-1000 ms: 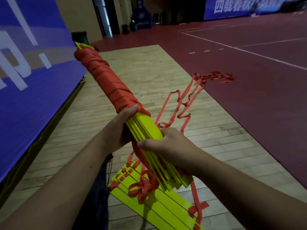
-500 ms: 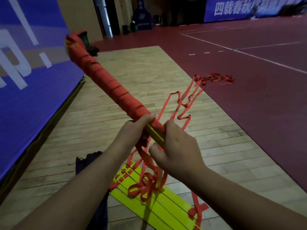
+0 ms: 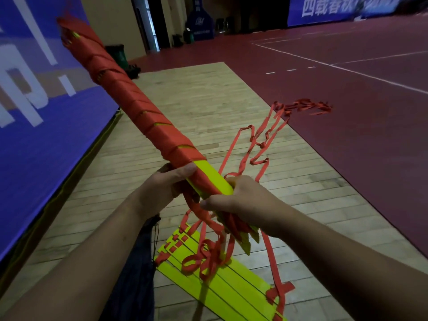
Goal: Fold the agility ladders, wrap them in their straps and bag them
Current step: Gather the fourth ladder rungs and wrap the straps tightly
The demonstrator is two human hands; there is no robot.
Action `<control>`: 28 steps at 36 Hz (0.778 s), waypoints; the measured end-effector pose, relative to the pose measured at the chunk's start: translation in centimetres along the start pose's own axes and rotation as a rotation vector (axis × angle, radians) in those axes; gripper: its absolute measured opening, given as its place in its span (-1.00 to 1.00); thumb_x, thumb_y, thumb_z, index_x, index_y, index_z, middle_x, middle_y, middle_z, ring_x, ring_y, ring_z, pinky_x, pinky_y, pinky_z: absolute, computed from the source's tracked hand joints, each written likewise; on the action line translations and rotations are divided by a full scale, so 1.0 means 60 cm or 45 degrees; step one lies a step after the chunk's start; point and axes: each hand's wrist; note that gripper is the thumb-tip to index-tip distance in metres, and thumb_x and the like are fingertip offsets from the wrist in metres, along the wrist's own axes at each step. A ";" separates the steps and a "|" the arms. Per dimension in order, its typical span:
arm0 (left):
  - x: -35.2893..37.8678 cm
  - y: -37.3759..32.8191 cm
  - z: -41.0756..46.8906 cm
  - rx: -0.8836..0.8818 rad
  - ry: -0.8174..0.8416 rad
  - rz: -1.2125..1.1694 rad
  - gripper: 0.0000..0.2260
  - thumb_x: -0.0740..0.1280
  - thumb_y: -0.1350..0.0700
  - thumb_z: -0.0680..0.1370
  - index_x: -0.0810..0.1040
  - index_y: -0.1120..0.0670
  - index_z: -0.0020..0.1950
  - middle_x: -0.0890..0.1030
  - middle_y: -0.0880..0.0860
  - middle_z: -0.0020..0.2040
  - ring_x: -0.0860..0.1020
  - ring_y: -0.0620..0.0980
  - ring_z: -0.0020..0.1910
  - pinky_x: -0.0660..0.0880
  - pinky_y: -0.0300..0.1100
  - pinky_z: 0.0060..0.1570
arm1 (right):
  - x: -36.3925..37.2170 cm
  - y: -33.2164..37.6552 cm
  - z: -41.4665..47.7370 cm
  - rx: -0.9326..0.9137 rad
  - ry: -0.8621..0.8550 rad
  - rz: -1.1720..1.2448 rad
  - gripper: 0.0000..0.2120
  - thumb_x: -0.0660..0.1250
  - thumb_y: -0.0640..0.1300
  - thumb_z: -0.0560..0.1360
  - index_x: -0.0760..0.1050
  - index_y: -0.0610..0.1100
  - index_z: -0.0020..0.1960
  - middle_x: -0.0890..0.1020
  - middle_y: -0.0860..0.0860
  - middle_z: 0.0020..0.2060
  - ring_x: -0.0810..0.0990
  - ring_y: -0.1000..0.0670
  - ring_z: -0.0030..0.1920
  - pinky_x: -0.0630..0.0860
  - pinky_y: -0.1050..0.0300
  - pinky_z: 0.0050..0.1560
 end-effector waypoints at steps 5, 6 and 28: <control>-0.001 -0.014 -0.001 -0.022 0.056 -0.093 -0.33 0.63 -0.30 0.12 0.71 0.07 0.08 0.69 0.17 0.07 0.66 0.17 0.09 0.63 0.00 0.05 | 0.012 0.016 -0.007 -0.039 -0.141 0.047 -0.70 0.54 0.03 0.41 0.60 -0.16 -0.01 0.71 -0.11 -0.22 0.73 -0.09 -0.23 0.69 -0.04 -0.11; -0.001 -0.016 -0.001 -0.060 0.060 -0.028 -0.28 0.60 -0.35 0.13 0.68 0.07 0.14 0.68 0.19 0.11 0.65 0.21 0.12 0.62 0.05 0.09 | 0.011 0.019 -0.009 -0.037 -0.155 0.051 -0.71 0.54 0.01 0.41 0.60 -0.16 -0.02 0.69 -0.07 -0.27 0.71 -0.04 -0.28 0.67 0.02 -0.18; -0.028 -0.024 -0.017 0.090 -0.015 -0.050 -0.48 0.67 -0.26 0.03 0.59 0.03 -0.25 0.39 -0.13 -0.51 0.39 -0.22 -0.53 0.35 -0.39 -0.50 | 0.012 0.021 -0.004 -0.075 -0.107 -0.014 -0.57 0.51 0.00 0.47 0.36 -0.01 0.21 0.62 -0.06 0.03 0.72 -0.12 -0.13 0.70 -0.17 -0.11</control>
Point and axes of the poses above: each hand's wrist, its own z-axis towards the middle knuckle, its own x-axis out of the palm, y = z × x
